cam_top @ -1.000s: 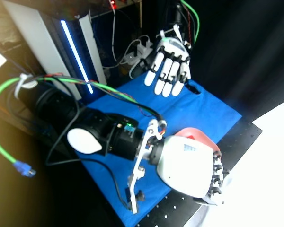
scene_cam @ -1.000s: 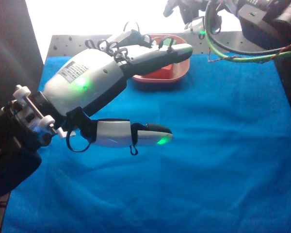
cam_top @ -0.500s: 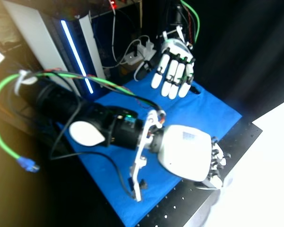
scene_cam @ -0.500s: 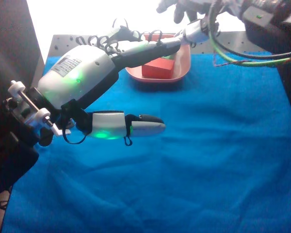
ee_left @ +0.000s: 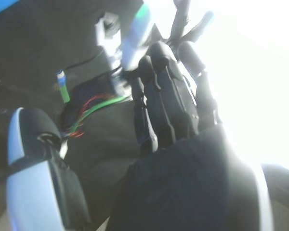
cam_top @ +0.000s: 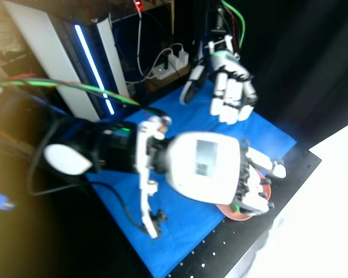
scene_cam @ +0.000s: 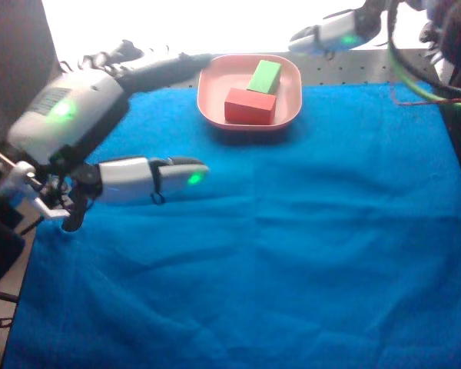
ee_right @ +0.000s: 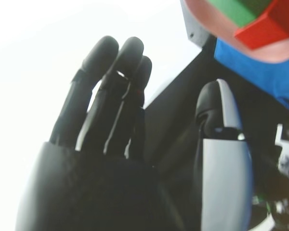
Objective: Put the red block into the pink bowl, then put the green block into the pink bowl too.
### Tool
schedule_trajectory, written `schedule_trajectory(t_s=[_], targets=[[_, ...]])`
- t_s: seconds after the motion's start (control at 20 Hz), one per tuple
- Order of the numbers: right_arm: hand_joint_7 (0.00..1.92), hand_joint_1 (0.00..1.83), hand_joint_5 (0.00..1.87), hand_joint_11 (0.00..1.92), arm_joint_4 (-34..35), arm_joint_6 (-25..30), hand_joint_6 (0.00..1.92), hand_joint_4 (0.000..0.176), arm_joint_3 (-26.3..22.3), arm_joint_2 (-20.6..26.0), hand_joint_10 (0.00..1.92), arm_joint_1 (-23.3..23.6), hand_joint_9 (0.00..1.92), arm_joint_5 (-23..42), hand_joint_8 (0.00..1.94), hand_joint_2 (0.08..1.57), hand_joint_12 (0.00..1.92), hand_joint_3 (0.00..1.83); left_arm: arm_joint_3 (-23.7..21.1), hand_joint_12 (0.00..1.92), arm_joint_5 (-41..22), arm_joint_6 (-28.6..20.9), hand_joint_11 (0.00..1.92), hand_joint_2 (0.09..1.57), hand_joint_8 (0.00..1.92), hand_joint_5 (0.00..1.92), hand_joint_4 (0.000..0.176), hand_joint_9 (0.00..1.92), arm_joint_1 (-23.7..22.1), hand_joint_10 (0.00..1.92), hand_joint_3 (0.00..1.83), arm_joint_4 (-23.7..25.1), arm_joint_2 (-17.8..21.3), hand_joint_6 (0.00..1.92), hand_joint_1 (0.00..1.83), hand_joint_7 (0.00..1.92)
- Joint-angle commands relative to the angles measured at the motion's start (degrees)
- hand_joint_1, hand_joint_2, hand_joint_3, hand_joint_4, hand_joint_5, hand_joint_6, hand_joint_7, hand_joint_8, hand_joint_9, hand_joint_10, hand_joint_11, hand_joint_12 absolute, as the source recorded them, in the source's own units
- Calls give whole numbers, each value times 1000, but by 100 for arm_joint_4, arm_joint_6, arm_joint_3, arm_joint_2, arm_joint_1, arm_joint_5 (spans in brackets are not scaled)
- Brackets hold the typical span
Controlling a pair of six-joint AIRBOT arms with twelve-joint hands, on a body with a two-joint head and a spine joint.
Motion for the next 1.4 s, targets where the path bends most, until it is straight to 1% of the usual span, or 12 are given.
schedule_trajectory(t_s=[0.0,0.1,0.2,0.45,0.5,0.75,0.8,0.9,1.0,1.1,1.2,1.35], targets=[[816,1094,455,548,152,5,0,22,-109,128,58,116,891,953,0,918,1116,1,-4,1275,-782,-14,11,937,2,389,5,583,-9,8,3,22,14,1,831,542],[802,1057,436,525,167,5,0,47,-330,322,47,116,903,1114,0,927,1198,1,-19,1369,-877,-2,17,922,6,407,0,617,82,21,0,-128,68,6,848,558],[816,1067,433,549,167,5,2,28,-531,490,51,116,932,1152,4,926,1116,0,-49,1410,-1003,39,36,913,12,401,16,633,170,27,0,-295,131,1,859,587],[773,1231,332,424,507,4,0,41,-921,892,7,-80,865,1646,0,905,1135,0,-146,1389,-1482,106,18,901,0,383,21,600,474,11,0,-868,338,0,833,526],[775,1234,288,458,643,4,5,12,-974,954,5,-165,865,1819,1,920,1038,1,-152,1401,-1539,106,51,907,4,400,29,635,514,25,0,-942,359,7,830,537],[699,1077,257,472,977,-215,0,22,-1602,1625,7,-450,863,2307,0,915,1018,0,-270,1392,-1844,198,38,915,1,349,22,617,688,15,1,-1205,581,0,798,520],[698,1055,252,466,981,-306,0,51,-1688,1698,2,-450,844,2320,0,878,975,0,-292,1389,-1916,207,40,920,4,349,22,625,732,17,3,-1256,602,2,823,528],[700,1059,257,430,982,-452,0,68,-1887,1878,0,-457,827,2393,0,863,986,0,-349,1368,-2095,208,43,917,2,348,18,629,846,15,1,-1376,667,1,829,531],[690,1048,237,488,981,-531,1,51,-2076,2080,1,-519,821,2465,2,841,826,0,-420,1366,-2275,210,45,912,0,336,33,617,961,9,0,-1468,756,0,802,526],[658,1052,200,448,981,-685,0,65,-2282,2319,0,-574,768,2477,0,826,784,0,-510,1397,-2432,250,43,922,0,315,25,597,1058,1,3,-1528,867,0,849,492],[658,1025,156,441,981,-705,0,44,-2449,2544,0,-598,760,2511,0,808,733,0,-591,1387,-2593,328,20,931,0,286,15,572,1147,0,5,-1604,945,0,913,475],[621,1010,112,328,981,-758,0,36,-2593,2711,3,-607,722,2544,1,811,868,0,-652,1325,-2774,330,56,922,1,297,20,593,1267,4,1,-1660,1010,1,920,500]])
